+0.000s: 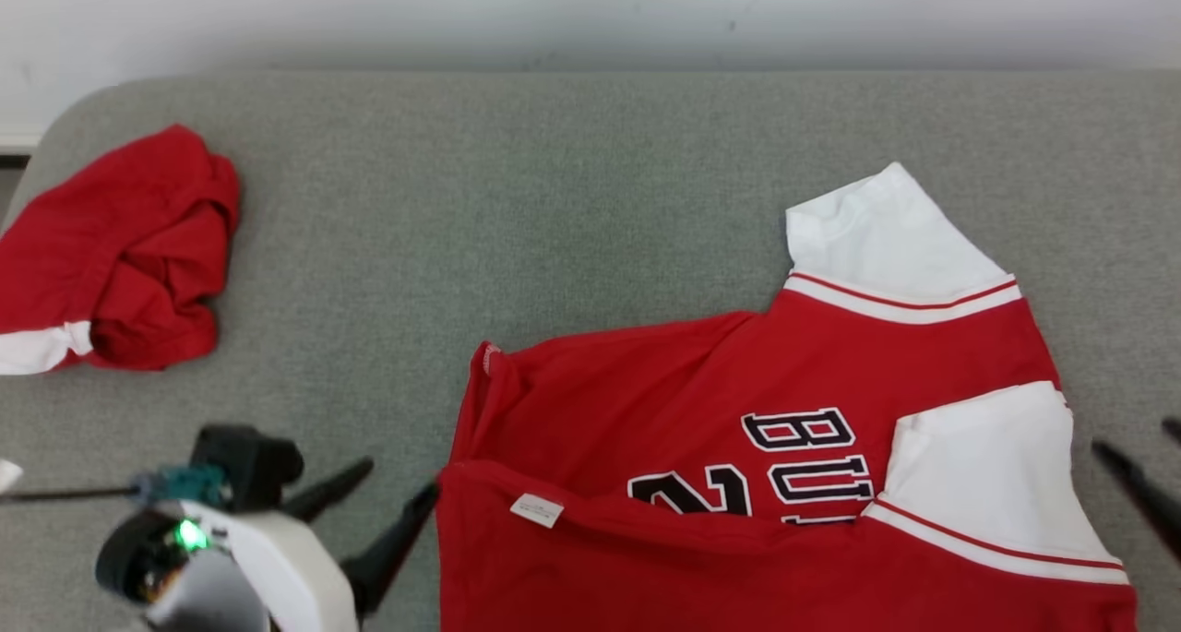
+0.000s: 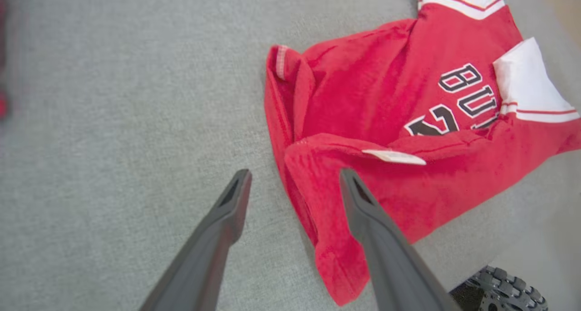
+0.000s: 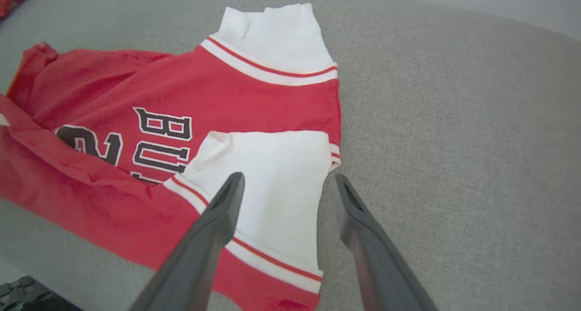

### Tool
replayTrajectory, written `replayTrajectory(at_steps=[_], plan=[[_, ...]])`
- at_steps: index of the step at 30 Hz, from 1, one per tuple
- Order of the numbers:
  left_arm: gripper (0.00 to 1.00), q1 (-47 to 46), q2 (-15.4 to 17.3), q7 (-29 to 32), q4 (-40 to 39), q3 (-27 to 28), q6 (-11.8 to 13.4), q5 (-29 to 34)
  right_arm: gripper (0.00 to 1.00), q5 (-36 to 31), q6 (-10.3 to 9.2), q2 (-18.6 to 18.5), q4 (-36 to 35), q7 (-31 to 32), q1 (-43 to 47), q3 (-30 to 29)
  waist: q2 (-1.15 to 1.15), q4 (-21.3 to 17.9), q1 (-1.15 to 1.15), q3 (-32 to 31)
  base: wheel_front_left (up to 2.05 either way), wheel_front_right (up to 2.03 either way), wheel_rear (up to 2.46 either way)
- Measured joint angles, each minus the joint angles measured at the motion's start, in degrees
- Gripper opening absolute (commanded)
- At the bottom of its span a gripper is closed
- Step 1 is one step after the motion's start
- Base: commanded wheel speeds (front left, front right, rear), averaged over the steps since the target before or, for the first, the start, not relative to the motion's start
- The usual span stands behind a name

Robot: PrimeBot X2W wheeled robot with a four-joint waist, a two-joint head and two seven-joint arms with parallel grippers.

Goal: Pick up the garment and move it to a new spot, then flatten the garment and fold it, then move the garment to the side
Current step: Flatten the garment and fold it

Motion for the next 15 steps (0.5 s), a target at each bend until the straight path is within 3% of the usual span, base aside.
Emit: replayTrajectory(at_steps=[2,10,15], plan=[[1.00,-3.7,-0.8,0.0,-0.1,0.5,0.1,0.1,1.00,-1.3,0.00,1.4,1.6,0.0,-5.2,-0.1,0.00,0.4,0.00,1.4,0.00,0.00,0.00],[1.00,-18.9,-11.2,2.4,8.2,-4.7,-2.8,0.8,1.00,-10.9,0.00,7.0,16.5,1.6,-28.8,6.6,0.00,2.9,0.01,7.7,0.00,0.00,0.00],[1.00,-25.1,-14.0,3.6,14.5,-7.1,-5.3,1.5,1.00,-14.6,-0.01,9.5,26.6,0.9,-38.9,9.3,0.00,4.6,0.01,10.7,0.00,0.00,0.00]])
